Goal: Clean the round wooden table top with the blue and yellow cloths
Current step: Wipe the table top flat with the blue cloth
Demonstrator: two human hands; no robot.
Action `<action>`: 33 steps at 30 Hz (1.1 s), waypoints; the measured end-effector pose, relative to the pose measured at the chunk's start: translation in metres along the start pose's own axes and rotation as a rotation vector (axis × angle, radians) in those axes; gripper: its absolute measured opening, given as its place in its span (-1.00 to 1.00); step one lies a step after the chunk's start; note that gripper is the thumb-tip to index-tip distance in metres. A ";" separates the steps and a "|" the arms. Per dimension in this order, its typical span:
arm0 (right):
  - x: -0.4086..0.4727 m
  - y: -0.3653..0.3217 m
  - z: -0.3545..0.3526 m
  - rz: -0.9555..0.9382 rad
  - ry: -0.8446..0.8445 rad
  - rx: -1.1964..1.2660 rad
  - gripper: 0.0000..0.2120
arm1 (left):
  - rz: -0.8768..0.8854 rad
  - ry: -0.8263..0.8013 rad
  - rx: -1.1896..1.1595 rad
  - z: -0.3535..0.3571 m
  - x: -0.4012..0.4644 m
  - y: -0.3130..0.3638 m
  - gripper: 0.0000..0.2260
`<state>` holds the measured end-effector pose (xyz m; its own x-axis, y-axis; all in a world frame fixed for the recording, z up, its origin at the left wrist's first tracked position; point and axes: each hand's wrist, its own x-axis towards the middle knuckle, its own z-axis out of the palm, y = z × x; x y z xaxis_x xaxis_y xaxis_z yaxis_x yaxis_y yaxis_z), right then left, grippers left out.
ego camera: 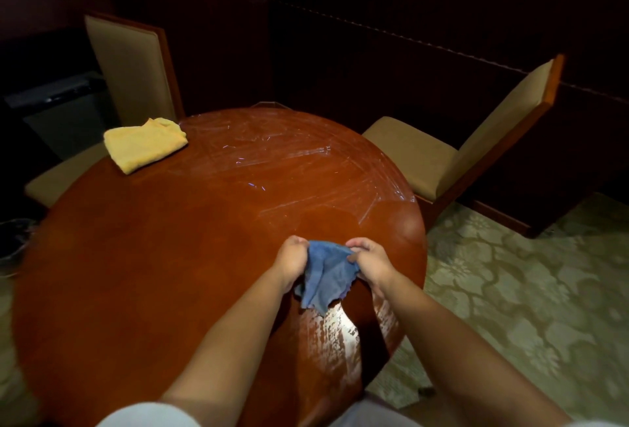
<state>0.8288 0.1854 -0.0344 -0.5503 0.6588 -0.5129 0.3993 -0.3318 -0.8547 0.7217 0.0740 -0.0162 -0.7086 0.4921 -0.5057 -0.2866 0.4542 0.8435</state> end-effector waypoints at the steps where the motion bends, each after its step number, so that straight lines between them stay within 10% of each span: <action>1: 0.000 0.000 0.001 0.006 -0.015 0.020 -0.67 | 0.004 0.004 0.021 0.001 0.001 0.000 -0.77; 11: -0.002 0.002 0.003 -0.026 0.020 0.006 -0.64 | 0.081 0.060 0.101 -0.001 -0.005 -0.006 -0.96; 21: 0.005 0.011 -0.003 -0.149 0.041 -0.334 -0.79 | -0.117 -0.297 0.128 -0.008 -0.011 -0.016 -0.48; 29: -0.015 0.025 0.000 -0.418 0.233 -0.954 -0.61 | 0.232 0.019 0.858 -0.012 -0.006 -0.032 -0.42; 33: -0.026 0.045 0.028 -0.546 -0.042 -1.177 -0.47 | 0.241 0.176 0.793 -0.014 -0.008 -0.040 -0.56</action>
<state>0.8410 0.1346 -0.0620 -0.8593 0.4909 -0.1435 0.5059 0.7745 -0.3799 0.7295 0.0413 -0.0434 -0.8011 0.5492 -0.2378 0.3756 0.7707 0.5147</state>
